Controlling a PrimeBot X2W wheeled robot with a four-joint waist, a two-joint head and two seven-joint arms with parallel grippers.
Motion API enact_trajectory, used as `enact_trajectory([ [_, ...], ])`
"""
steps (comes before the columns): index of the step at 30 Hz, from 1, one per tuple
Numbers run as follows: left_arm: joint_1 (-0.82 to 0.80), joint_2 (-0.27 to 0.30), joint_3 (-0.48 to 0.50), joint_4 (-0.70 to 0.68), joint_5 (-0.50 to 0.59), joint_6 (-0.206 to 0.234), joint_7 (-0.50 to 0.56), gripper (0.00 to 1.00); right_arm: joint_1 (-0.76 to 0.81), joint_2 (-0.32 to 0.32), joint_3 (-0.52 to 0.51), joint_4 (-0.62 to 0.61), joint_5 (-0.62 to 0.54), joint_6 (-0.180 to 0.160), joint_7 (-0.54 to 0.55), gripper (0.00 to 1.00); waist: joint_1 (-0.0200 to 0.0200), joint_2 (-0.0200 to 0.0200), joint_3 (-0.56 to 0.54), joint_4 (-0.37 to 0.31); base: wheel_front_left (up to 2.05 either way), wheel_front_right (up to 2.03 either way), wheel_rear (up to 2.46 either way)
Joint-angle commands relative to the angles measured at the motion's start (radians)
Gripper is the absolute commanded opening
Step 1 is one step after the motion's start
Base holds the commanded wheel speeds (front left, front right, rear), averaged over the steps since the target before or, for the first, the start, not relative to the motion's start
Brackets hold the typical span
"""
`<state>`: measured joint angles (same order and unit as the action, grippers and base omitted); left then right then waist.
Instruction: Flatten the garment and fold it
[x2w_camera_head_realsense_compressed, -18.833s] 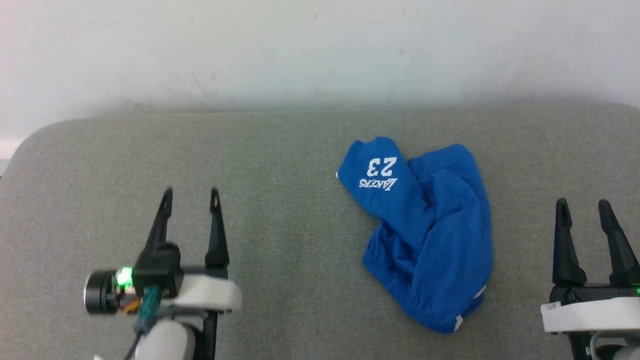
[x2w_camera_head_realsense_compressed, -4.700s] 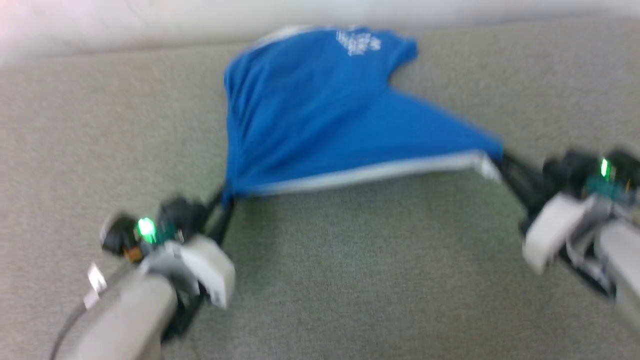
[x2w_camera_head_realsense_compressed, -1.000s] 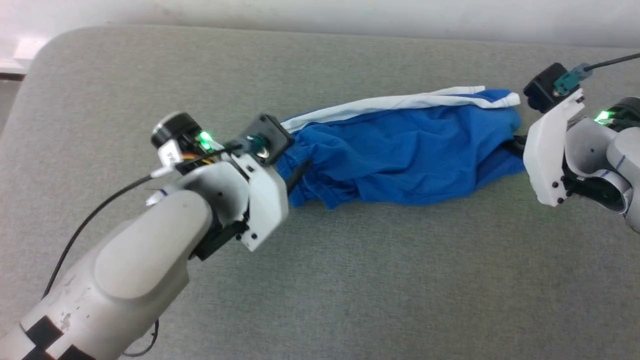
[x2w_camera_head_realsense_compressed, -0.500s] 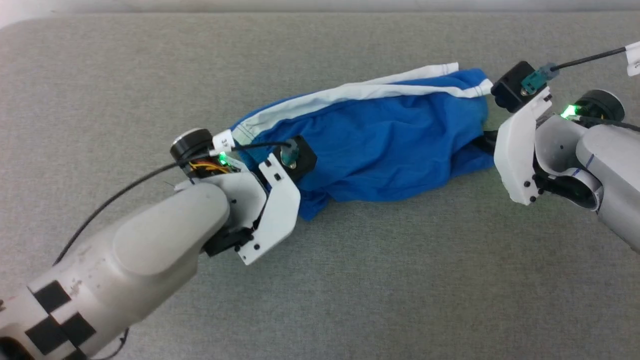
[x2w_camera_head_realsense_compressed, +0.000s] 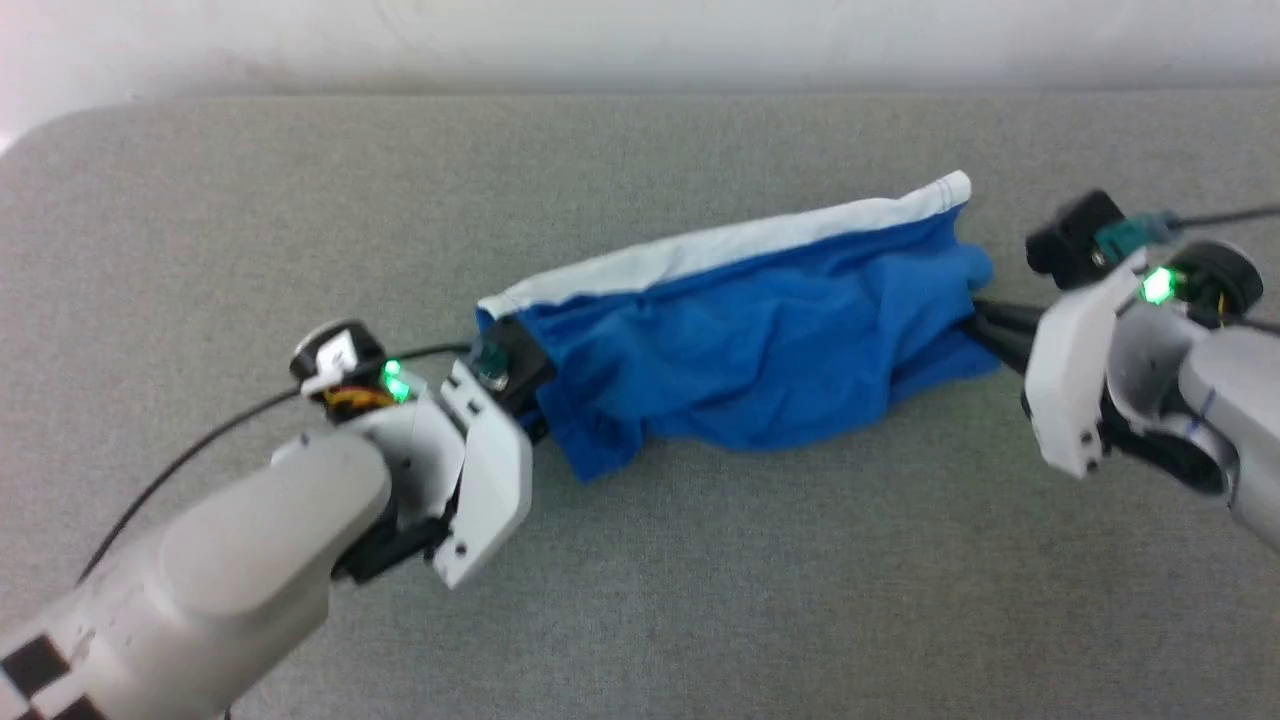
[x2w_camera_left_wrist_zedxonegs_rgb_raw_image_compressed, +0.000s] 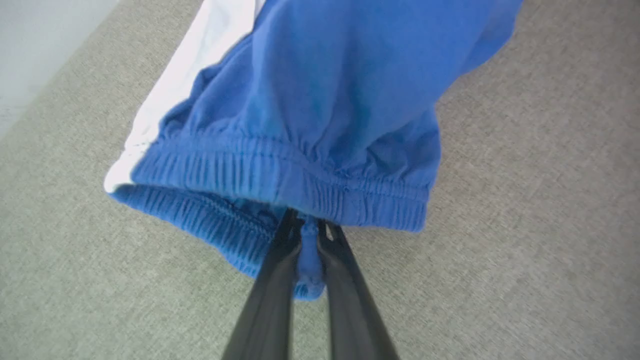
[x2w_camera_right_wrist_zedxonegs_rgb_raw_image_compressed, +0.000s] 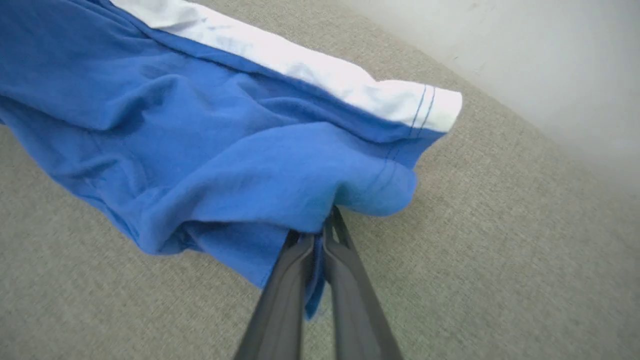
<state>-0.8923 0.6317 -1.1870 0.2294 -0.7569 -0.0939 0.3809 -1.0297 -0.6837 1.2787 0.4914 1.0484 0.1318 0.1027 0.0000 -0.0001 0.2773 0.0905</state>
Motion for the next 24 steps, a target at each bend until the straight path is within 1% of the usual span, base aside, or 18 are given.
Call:
enact_trajectory([
  [1,0.051,0.024,0.003,-0.031,-0.008,0.019,-0.021,0.0,0.047,-0.03,0.001,-0.032,0.001,-0.001,-0.029,0.0,0.0,0.0001,-0.078,-0.001,0.0,0.0,0.0],
  [7,0.188,0.084,-0.009,-0.146,-0.036,0.088,-0.061,0.0,0.2,-0.138,-0.003,-0.153,0.013,-0.001,-0.109,0.0,0.0,0.0001,-0.151,-0.01,0.0,0.0,0.0],
  [12,0.29,0.104,-0.028,-0.196,-0.054,0.141,-0.075,0.0,0.372,-0.21,-0.03,-0.216,0.022,-0.001,-0.148,0.0,0.0,0.0001,-0.169,-0.015,0.0,0.0,0.0],
  [15,0.343,0.105,-0.045,-0.197,-0.051,0.159,-0.077,0.0,0.482,-0.218,-0.05,-0.238,0.028,-0.001,-0.154,0.0,0.0,0.0001,-0.173,-0.019,0.0,0.0,0.0],
  [19,0.395,0.086,-0.048,-0.177,-0.065,0.177,-0.108,0.0,0.586,-0.201,-0.082,-0.228,0.013,-0.001,-0.14,0.0,0.0,0.0001,-0.182,-0.021,0.0,0.0,0.0],
  [20,0.402,0.083,-0.045,-0.169,-0.063,0.186,-0.122,0.5,0.601,-0.195,-0.096,-0.222,0.006,-0.001,-0.138,0.15,0.0,0.0001,-0.188,-0.022,0.0,0.0,0.0],
  [21,0.407,0.083,-0.04,-0.164,-0.057,0.197,-0.14,1.0,0.61,-0.19,-0.113,-0.216,-0.002,-0.001,-0.134,0.52,0.0,0.0001,-0.193,-0.023,0.0,0.0,0.0],
  [22,0.413,0.083,-0.03,-0.163,-0.057,0.21,-0.162,1.0,0.615,-0.189,-0.133,-0.212,-0.014,-0.001,-0.129,1.0,0.0,0.0001,-0.2,-0.025,0.0,0.0,0.0],
  [24,0.425,0.09,-0.014,-0.17,-0.053,0.234,-0.199,1.0,0.622,-0.197,-0.175,-0.221,-0.032,-0.001,-0.11,1.0,0.0,0.0001,-0.217,-0.023,0.0,0.0,0.0],
])
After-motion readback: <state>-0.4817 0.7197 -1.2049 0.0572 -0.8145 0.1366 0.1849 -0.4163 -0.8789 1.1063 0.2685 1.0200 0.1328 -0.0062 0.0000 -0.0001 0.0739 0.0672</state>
